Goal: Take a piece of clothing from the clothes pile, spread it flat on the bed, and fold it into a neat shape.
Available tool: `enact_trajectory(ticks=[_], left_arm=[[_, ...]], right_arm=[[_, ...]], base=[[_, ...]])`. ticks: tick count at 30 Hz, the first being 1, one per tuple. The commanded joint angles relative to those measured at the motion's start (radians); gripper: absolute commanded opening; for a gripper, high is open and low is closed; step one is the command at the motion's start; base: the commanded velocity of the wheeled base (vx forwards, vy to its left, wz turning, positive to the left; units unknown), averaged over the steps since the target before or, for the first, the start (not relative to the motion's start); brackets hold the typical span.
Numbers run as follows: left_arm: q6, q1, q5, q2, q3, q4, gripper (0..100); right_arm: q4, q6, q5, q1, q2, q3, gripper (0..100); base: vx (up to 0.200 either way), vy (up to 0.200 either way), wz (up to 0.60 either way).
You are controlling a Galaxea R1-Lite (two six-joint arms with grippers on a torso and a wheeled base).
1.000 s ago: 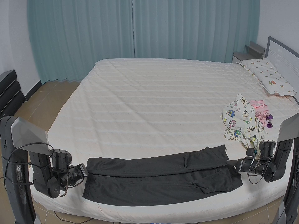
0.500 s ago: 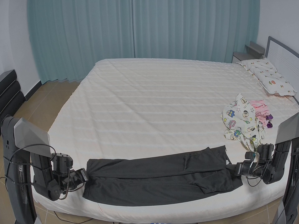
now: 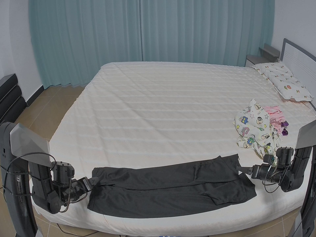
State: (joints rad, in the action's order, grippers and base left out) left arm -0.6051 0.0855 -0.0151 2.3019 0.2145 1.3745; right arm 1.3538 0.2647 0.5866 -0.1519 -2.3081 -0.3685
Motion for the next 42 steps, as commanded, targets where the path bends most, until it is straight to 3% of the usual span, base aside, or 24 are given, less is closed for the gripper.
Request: enact_trajectory(ticks=[1, 8, 13, 26, 27, 32, 36, 42], left_arm=[[-0.038, -0.027, 0.009, -0.065, -0.053, 0.003, 100], [-0.048, -0.026, 0.193, -0.073, -0.167, 0.003, 100], [-0.044, -0.015, 0.198, -0.042, -0.165, 0.003, 100], [-0.033, 0.043, 0.185, -0.004, -0.199, 0.031, 100], [-0.031, 0.043, 0.184, -0.006, -0.205, 0.031, 0], [-0.036, 0.036, 0.138, -0.002, -0.211, 0.028, 0], [-0.033, 0.033, 0.041, 0.017, -0.213, 0.015, 0], [-0.012, 0.034, 0.032, 0.01, -0.213, -0.057, 0]], right_arm=[[0.004, 0.065, -0.007, 0.0, 0.065, 0.02, 100], [0.087, 0.153, 0.004, 0.003, 0.035, 0.125, 100], [0.215, 0.248, 0.001, -0.003, -0.025, 0.166, 100], [0.215, 0.255, 0.004, -0.003, -0.034, 0.177, 100], [0.215, 0.255, 0.004, -0.003, -0.034, 0.18, 100], [0.215, 0.255, 0.004, -0.003, -0.031, 0.184, 100], [0.215, 0.255, 0.004, -0.003, -0.028, 0.186, 100], [0.215, 0.255, 0.004, -0.003, -0.028, 0.188, 100]], base=[[0.0, 0.0, 0.0], [0.0, 0.0, 0.0], [0.0, 0.0, 0.0], [0.0, 0.0, 0.0], [0.0, 0.0, 0.0], [0.0, 0.0, 0.0], [0.0, 0.0, 0.0], [0.0, 0.0, 0.0]])
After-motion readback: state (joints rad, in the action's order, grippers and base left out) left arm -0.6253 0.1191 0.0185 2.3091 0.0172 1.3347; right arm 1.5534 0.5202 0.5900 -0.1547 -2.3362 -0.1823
